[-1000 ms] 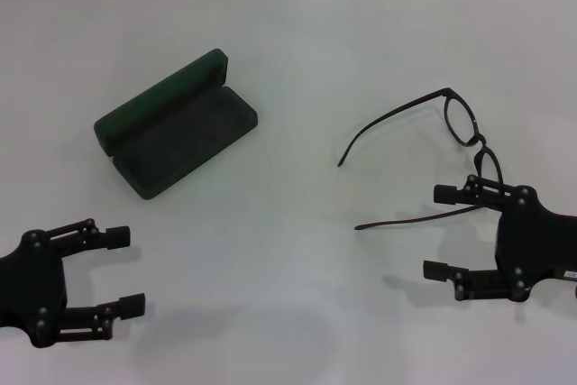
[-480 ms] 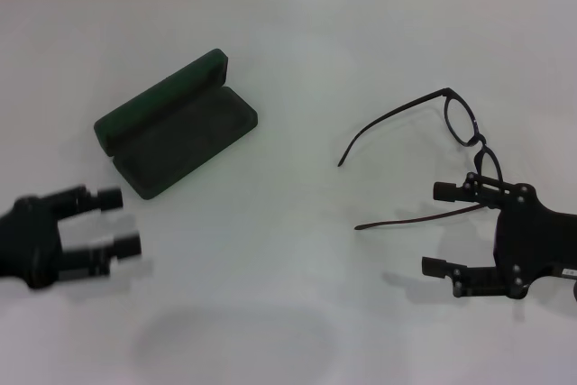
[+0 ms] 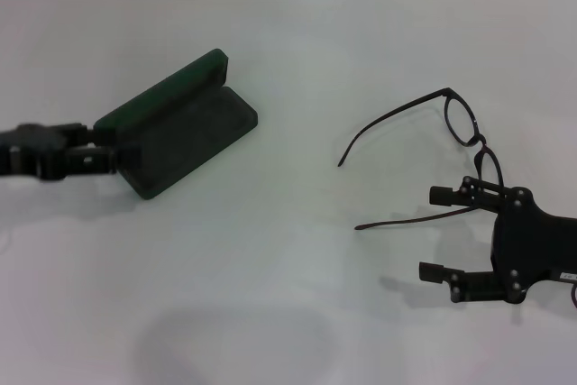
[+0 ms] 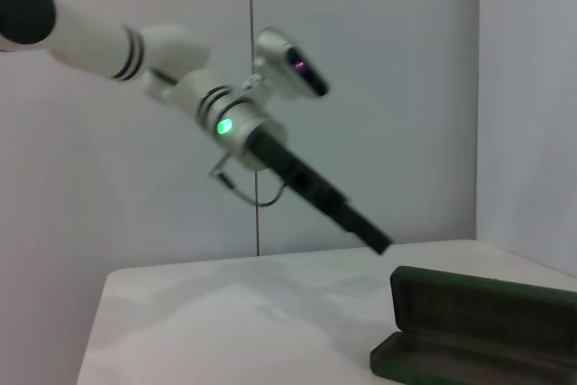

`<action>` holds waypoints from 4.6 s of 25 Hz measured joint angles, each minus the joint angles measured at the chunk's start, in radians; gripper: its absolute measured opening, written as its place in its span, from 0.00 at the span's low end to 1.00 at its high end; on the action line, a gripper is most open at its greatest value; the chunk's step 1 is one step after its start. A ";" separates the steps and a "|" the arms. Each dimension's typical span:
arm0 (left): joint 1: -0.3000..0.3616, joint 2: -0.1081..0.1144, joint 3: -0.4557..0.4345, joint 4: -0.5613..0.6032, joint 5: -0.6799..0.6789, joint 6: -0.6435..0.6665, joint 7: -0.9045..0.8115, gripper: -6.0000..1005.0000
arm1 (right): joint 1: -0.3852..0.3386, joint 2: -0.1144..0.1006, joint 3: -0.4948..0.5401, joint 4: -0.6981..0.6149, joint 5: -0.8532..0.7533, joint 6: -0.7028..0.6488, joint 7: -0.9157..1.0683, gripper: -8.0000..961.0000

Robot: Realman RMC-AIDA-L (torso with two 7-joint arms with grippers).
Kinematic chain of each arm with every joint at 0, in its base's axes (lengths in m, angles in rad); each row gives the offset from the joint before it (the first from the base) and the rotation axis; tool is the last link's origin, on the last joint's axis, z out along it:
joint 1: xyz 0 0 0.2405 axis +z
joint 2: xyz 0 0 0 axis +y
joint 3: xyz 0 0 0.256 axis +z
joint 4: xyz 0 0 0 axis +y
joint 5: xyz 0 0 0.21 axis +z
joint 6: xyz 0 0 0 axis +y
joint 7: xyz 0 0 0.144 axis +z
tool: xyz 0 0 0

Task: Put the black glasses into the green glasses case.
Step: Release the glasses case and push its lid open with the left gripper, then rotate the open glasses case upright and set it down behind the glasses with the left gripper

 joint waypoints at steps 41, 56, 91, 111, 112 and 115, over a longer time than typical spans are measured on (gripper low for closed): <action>-0.466 -0.084 0.485 0.145 0.717 -0.329 -0.432 0.75 | 0.022 0.023 -0.014 0.010 -0.025 0.007 0.012 0.91; -0.467 -0.087 0.500 0.154 0.727 -0.323 -0.423 0.31 | 0.015 0.023 -0.014 0.010 -0.024 0.011 0.012 0.91; -0.419 -0.135 0.756 0.360 0.553 -0.232 -0.122 0.21 | 0.008 0.025 -0.027 0.012 -0.024 0.004 0.006 0.91; -0.402 -0.136 0.857 0.364 0.539 -0.281 -0.130 0.21 | 0.003 0.025 -0.031 0.013 -0.024 0.007 0.004 0.91; -0.400 -0.136 0.866 0.366 0.539 -0.282 -0.132 0.21 | 0.002 0.025 -0.031 0.013 -0.024 0.007 0.004 0.91; -0.400 -0.136 0.869 0.370 0.536 -0.282 -0.134 0.24 | 0.002 0.025 -0.031 0.013 -0.024 0.008 0.005 0.91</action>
